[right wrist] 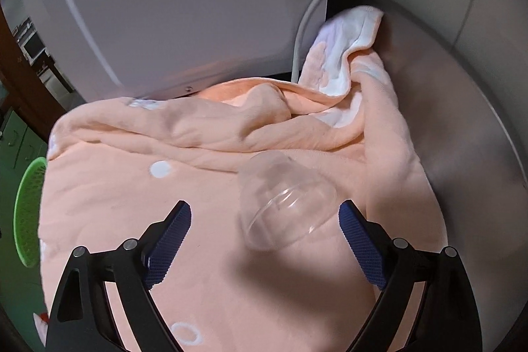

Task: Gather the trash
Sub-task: 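Move the right tool back to the counter toward the clear plastic lid, then grasp the clear plastic lid with the right tool while the left tool moves toward the white paper cup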

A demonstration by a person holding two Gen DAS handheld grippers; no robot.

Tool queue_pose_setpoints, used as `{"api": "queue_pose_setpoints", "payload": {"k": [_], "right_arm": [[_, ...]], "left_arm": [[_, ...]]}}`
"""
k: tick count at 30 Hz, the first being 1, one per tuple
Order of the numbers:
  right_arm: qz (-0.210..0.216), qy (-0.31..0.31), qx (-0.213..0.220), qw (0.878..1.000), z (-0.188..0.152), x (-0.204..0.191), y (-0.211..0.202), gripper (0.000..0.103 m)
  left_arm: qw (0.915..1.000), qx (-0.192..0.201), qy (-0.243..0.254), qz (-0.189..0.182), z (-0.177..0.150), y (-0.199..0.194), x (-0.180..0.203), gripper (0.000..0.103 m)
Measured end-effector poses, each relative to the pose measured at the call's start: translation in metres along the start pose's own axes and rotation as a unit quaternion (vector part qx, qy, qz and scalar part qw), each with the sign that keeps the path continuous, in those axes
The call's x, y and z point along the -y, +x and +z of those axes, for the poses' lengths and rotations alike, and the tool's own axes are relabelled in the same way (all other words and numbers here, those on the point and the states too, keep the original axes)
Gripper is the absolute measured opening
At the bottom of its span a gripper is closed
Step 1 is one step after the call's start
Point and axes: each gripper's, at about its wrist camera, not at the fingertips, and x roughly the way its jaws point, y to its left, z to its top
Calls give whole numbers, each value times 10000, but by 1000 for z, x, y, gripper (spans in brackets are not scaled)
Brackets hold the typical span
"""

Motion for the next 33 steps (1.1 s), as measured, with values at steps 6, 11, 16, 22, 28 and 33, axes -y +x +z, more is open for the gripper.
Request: {"api": "queue_pose_setpoints", "payload": {"k": [6,11,16,22,28,33], "right_arm": [[39,54,-156,9999,3,10,22,87],[124,73,-182,9997,-2,12,26,62],[171,116,18,9998,-16,5,6,62],[210,143,106,9996,-40,-2,-32,61],[94,369,217,9990,-78,12,-81,61],[-154,580,365,9975,-117,32,-129,62]], "left_arm": [[9999,-58,107,38,2,5,9,81],[9997,-99,227,-17,3,9,20,81],[9991,-115,394,-122,0,8,35,81],[9966,-84,727,-375,-3,3,66,81],[9897,-90,1245,-697,-14,-4,113,81],[9774,-162,1851,-1004,-30,-8,163,81]]}}
